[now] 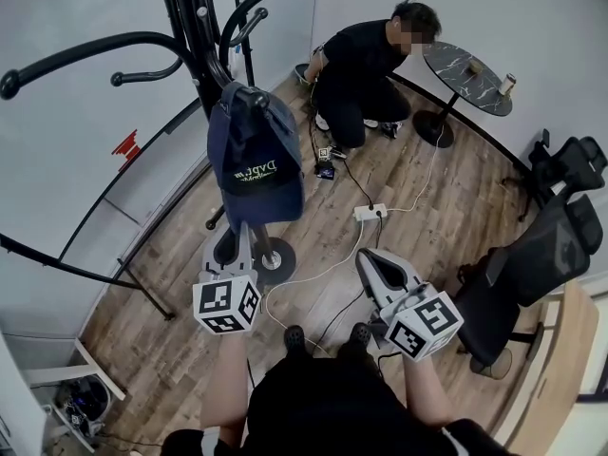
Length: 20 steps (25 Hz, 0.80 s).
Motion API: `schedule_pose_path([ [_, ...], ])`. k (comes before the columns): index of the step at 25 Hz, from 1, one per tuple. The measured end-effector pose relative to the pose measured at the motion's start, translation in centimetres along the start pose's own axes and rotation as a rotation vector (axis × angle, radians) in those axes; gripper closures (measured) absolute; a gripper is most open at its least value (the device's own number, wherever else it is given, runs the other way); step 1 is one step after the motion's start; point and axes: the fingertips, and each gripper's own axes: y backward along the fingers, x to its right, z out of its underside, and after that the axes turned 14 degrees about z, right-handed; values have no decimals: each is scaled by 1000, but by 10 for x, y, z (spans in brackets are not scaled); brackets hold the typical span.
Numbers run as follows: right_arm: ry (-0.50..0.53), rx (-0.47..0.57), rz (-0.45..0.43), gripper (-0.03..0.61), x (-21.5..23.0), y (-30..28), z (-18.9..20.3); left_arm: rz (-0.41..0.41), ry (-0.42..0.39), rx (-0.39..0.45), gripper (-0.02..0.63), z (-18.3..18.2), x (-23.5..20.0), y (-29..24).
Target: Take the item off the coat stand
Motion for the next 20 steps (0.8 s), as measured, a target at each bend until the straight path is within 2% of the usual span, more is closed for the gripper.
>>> schedule_pose_path([
  [11, -1, -11, -25, 548, -1, -4, 3, -15, 1, 22, 583, -5, 0, 10],
  [20, -3, -14, -99, 548, 7, -6, -3, -50, -29, 64, 583, -22, 21, 18],
])
